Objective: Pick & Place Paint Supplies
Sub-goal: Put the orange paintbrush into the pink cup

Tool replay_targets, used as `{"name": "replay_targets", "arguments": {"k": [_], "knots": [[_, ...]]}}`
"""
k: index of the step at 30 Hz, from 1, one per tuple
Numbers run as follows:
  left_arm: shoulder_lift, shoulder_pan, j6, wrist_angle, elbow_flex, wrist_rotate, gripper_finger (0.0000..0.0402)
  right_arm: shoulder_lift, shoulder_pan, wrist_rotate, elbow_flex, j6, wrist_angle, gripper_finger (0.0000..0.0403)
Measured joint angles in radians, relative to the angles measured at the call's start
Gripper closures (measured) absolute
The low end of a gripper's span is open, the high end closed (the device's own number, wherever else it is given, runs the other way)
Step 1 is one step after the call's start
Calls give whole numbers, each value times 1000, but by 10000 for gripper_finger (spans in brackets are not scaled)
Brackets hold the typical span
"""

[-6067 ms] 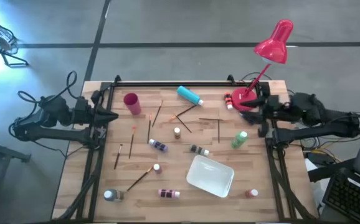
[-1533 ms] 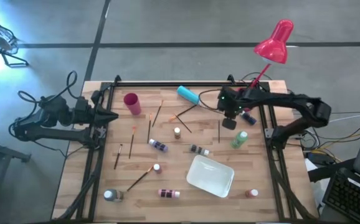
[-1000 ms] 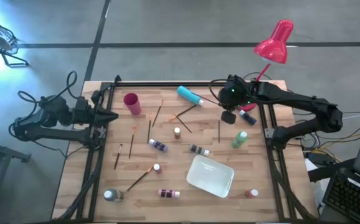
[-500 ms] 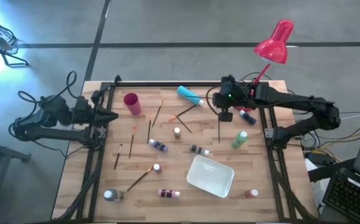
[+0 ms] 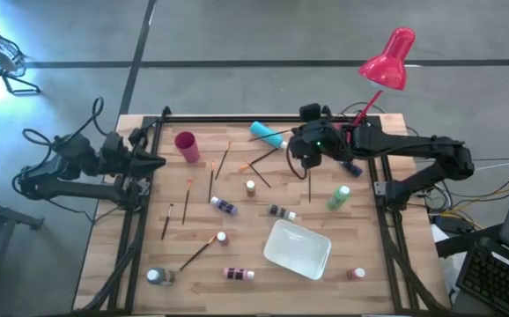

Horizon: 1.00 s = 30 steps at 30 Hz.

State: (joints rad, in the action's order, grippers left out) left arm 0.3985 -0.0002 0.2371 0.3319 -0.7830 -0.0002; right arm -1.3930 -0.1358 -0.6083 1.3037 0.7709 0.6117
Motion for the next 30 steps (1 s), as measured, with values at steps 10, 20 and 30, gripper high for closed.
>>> {"name": "replay_targets", "arguments": {"k": [10, 20, 30], "knots": [[10, 0, 113, 12, 6, 3, 369, -80, 7, -32, 16, 93, -62, 395], [128, 0, 136, -45, 68, -132, 369, -112, 26, -51, 11, 126, -81, 395], [307, 121, 152, -70, 29, -98, 369, -104, 75, -76, 11, 179, -101, 395]]}}
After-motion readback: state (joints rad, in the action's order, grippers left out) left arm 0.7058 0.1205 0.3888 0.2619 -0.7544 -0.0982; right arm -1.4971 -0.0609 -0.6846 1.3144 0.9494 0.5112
